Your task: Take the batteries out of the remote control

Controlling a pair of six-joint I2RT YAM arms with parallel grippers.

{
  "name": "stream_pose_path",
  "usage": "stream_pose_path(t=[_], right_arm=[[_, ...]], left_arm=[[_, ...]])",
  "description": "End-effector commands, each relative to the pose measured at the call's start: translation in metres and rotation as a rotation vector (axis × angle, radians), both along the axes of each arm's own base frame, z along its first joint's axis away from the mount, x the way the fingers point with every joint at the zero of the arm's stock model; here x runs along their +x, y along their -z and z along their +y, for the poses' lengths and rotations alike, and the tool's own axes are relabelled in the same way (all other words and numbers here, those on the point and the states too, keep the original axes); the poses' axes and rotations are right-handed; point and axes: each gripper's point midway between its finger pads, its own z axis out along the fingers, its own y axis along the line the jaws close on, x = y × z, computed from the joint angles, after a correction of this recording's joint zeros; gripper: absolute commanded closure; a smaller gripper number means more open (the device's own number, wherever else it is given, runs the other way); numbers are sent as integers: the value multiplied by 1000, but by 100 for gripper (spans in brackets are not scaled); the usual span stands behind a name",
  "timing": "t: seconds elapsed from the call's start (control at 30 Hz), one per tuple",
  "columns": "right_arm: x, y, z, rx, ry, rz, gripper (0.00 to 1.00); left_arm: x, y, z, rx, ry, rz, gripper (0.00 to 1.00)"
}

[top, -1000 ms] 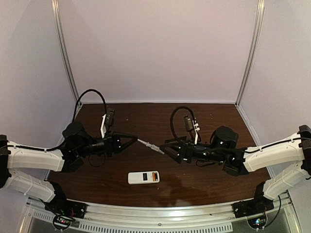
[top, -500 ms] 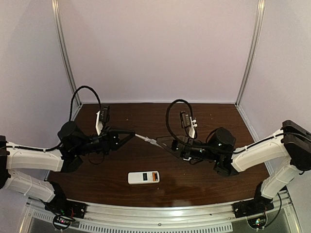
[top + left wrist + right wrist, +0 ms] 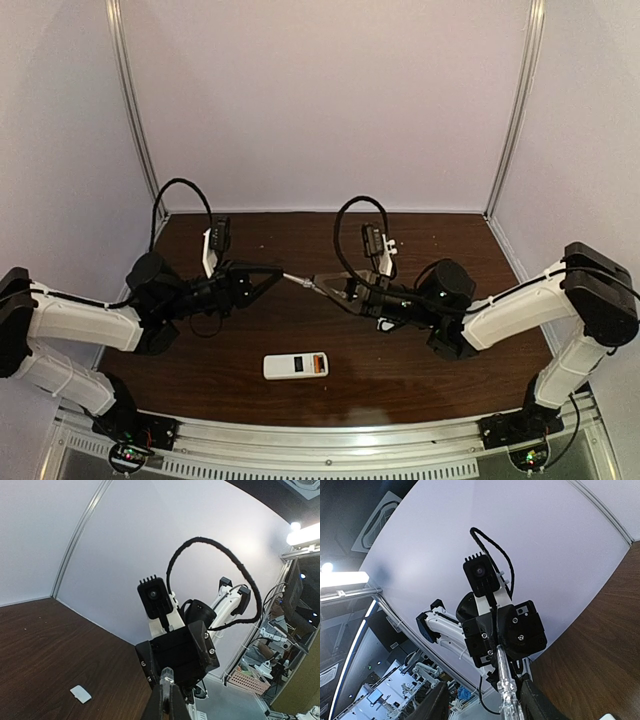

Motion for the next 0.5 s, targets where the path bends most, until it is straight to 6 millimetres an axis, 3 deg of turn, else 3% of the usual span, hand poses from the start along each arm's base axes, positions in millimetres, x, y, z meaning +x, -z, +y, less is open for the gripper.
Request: stream_pose_path(t=[0.0,0.1,0.47], right_arm=[[1,-20,0,74,-3,-35,53],[2,-19,2,72,-2,-33,59],[6,-19,7,66,-3,-27,68]], left_arm=[[6,-18,2,-60,-23,-46,100],[8,-16,1,-56,-31,-45,100],[11,-10,0,-60,-43,-52,100]])
